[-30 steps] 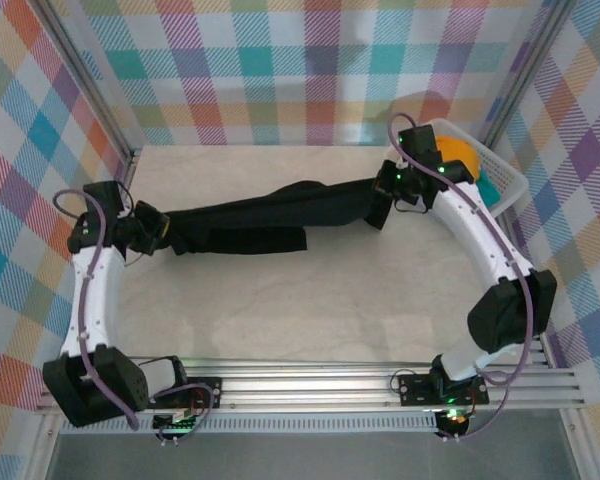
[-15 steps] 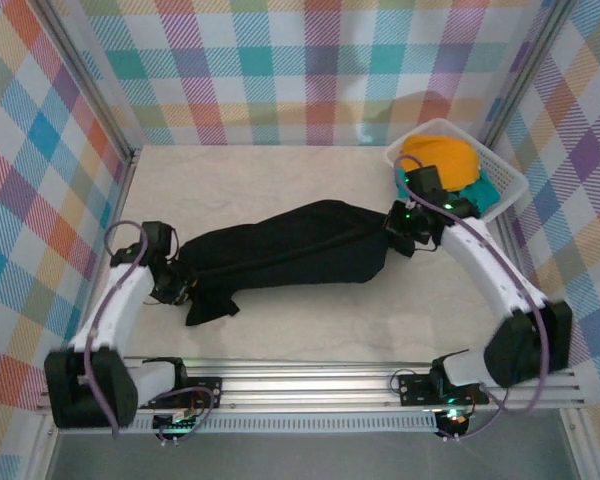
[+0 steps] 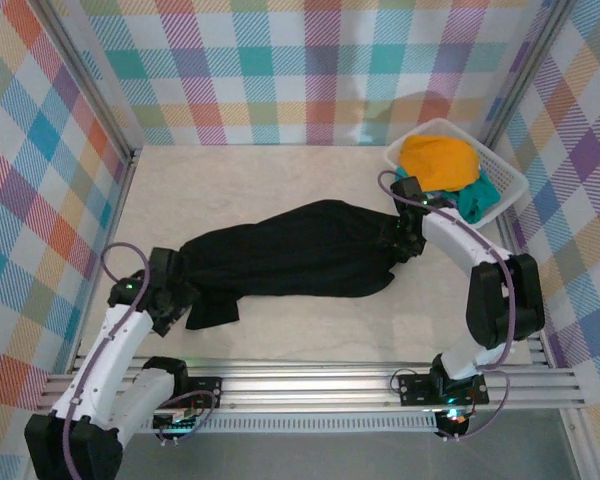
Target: Fold and stack the t-shirts
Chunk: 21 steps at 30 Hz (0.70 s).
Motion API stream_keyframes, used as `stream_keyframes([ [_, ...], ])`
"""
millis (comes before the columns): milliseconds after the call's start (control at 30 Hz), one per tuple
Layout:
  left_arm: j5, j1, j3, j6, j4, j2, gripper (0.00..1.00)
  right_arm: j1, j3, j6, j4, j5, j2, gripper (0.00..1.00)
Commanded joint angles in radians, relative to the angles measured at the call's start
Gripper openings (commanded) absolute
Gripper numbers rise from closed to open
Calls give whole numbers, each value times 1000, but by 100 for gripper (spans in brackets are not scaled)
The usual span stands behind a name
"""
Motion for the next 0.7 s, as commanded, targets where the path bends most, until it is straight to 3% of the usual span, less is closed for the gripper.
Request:
stream_keyframes([
  [0,-69,-116,-10,-63,-49,76,76,1,-13,0,-27,-7,-104,58],
  [67,-97,-160,2,-72,-24,146,78,12,-25,-3,-29,-32,-141,58],
  [333,-108,-161,-78,-103,127,315,76,49,-81,31,-70,-80,-272,58],
  [400,-121,-159,-85,-105,198,335,72,48,-96,41,-88,-79,-298,58],
  [467,-110,-155,-73,-96,268,351,53,48,-118,58,-106,-79,-318,57],
  [567,-118,-155,-28,-90,297,378,1,48,-182,118,-111,-93,-342,54],
  [667,-152,-150,17,-99,222,330,0,48,-264,204,-118,-84,-365,49],
])
